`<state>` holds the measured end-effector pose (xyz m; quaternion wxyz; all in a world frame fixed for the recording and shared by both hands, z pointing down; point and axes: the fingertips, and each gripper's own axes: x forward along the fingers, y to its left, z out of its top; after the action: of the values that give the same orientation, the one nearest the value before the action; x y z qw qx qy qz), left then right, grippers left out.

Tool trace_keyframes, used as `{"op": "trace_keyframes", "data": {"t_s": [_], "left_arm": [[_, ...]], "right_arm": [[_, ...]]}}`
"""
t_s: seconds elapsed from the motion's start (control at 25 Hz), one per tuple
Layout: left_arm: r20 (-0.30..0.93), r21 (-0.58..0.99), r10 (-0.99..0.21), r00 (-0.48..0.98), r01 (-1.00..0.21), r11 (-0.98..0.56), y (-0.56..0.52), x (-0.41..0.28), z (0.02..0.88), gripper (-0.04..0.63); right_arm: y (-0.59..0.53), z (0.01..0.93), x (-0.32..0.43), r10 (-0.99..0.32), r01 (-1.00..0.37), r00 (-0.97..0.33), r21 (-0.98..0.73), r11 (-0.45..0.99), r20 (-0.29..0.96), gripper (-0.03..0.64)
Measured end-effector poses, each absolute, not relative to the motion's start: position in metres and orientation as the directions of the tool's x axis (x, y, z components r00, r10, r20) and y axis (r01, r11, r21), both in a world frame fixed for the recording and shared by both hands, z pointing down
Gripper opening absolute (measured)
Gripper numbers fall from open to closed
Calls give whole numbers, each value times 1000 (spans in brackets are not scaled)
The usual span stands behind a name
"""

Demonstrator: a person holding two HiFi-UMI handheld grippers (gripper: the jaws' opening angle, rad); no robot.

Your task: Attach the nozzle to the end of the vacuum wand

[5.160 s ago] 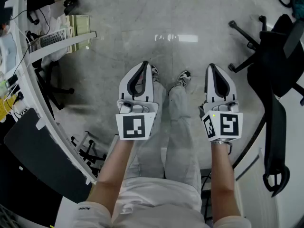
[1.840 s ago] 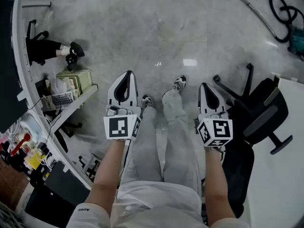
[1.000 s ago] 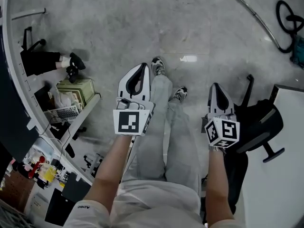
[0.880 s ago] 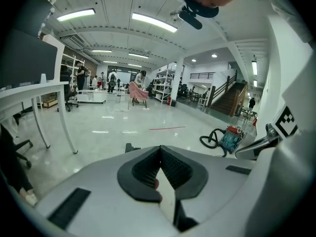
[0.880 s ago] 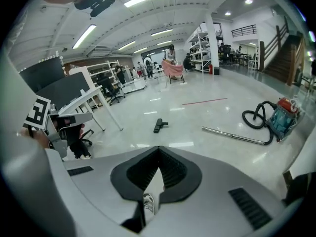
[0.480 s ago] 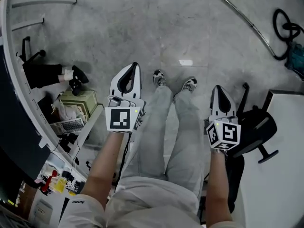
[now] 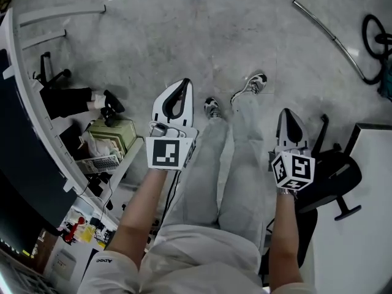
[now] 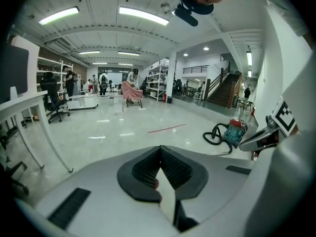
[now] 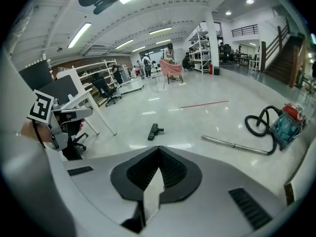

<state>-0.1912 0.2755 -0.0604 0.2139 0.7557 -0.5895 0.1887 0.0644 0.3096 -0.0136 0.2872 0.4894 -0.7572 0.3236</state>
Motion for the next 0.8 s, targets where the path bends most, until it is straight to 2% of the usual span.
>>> {"op": "trace_keyframes", "data": {"t_s": [0.4, 0.8], "left_arm": [[525, 60, -836, 159, -987, -150, 178, -146, -72, 9], [518, 39, -845, 137, -990, -137, 128, -143, -65, 9]], "right_arm": [[195, -25, 110, -539, -884, -442, -247, 396, 717, 5], [141, -3, 131, -528, -887, -427, -224, 405, 735, 5]]}}
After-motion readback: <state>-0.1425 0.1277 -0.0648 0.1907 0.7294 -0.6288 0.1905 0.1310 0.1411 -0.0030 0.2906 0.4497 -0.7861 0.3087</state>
